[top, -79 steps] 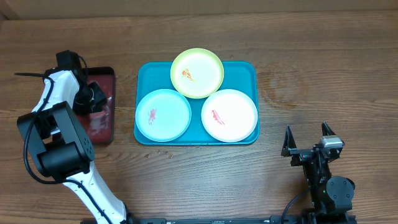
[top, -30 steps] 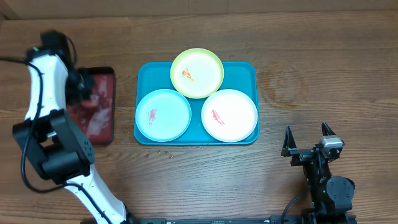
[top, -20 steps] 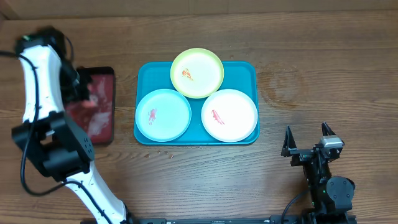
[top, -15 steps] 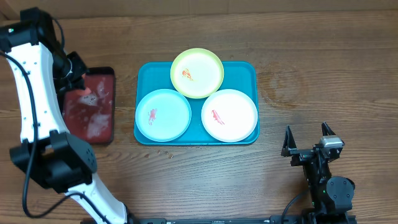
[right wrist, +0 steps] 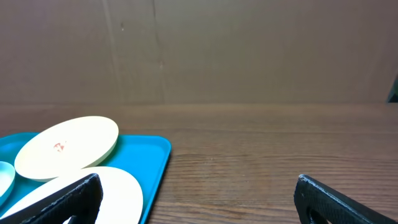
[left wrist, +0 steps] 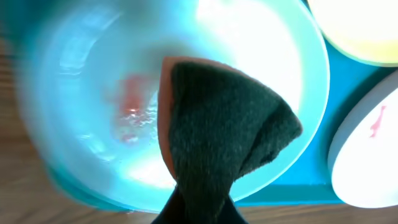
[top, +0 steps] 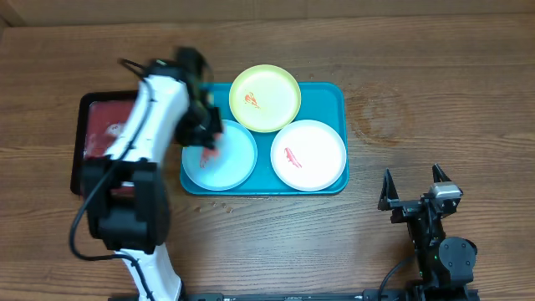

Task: Clean dirty plates on tray and stack at the side
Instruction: 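Release the sponge onto the light blue plate and raise left gripper, then move the right gripper to the light blue plate's rim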

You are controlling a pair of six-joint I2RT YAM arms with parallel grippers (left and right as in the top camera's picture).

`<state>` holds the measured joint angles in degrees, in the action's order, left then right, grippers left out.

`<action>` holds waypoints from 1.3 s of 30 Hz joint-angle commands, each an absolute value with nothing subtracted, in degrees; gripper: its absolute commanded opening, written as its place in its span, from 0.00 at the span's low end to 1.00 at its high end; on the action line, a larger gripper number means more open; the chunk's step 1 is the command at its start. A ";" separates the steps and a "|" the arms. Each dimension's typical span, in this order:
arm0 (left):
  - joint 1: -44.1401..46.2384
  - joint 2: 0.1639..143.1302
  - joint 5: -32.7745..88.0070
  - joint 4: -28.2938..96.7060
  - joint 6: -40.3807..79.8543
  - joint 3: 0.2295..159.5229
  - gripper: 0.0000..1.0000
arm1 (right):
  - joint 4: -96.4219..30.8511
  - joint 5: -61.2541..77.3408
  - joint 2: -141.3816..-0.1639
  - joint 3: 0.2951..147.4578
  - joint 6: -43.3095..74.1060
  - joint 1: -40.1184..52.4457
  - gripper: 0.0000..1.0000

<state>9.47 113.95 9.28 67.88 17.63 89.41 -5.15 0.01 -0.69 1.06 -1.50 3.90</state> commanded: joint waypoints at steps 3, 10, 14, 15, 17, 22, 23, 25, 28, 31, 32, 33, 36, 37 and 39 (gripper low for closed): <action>12.38 114.08 9.96 61.41 21.85 83.20 0.04 | -4.80 0.05 -0.16 0.47 -1.56 4.27 1.00; 13.15 114.08 9.58 59.44 23.79 81.10 0.80 | -4.80 0.05 -0.19 0.47 -1.56 4.27 1.00; 12.62 114.06 8.84 59.18 22.26 83.02 0.82 | -4.80 0.08 -0.19 0.47 -1.56 4.27 1.00; 12.32 113.93 8.84 60.23 21.93 84.42 0.82 | -4.80 0.08 -0.19 0.47 -1.56 4.27 1.00; 11.29 113.62 8.80 63.77 21.12 88.90 0.82 | -4.80 0.08 -0.16 0.47 -1.56 4.27 1.00; 6.92 111.70 8.01 72.97 19.68 103.11 0.84 | -4.80 0.08 -0.19 0.47 -1.56 4.27 1.00; 5.67 110.91 7.03 73.80 19.73 105.36 0.86 | -4.80 0.08 -0.16 0.47 -1.56 4.27 1.00; 3.60 109.45 5.72 74.00 19.70 107.68 1.00 | -4.80 0.08 -0.19 0.47 -1.56 4.27 1.00; 0.34 107.94 4.95 73.82 19.73 108.16 1.00 | -4.80 0.05 -0.19 0.47 -1.56 4.27 1.00; -1.83 108.20 4.97 74.83 19.75 107.94 1.00 | -4.80 0.08 -0.19 0.47 -1.56 4.27 1.00; -2.35 108.31 4.97 75.26 19.75 107.85 1.00 | -4.80 0.08 -0.19 0.47 -1.56 4.27 1.00; -2.74 108.42 4.99 75.59 19.75 107.74 1.00 | -4.80 0.05 -0.19 0.47 -1.56 4.27 1.00; -3.01 108.64 4.95 76.29 19.73 107.72 1.00 | -1.65 7.35 -0.16 0.47 2.46 4.34 1.00; -2.98 108.68 4.99 76.31 19.75 107.72 1.00 | -0.14 11.05 -0.16 0.47 4.10 4.34 1.00; -2.79 108.68 4.99 76.27 19.73 107.72 1.00 | 3.92 14.11 -0.16 0.47 4.97 4.34 1.00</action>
<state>-3.09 108.38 5.34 76.14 20.60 107.61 0.91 6.22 -0.69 1.06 1.41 3.90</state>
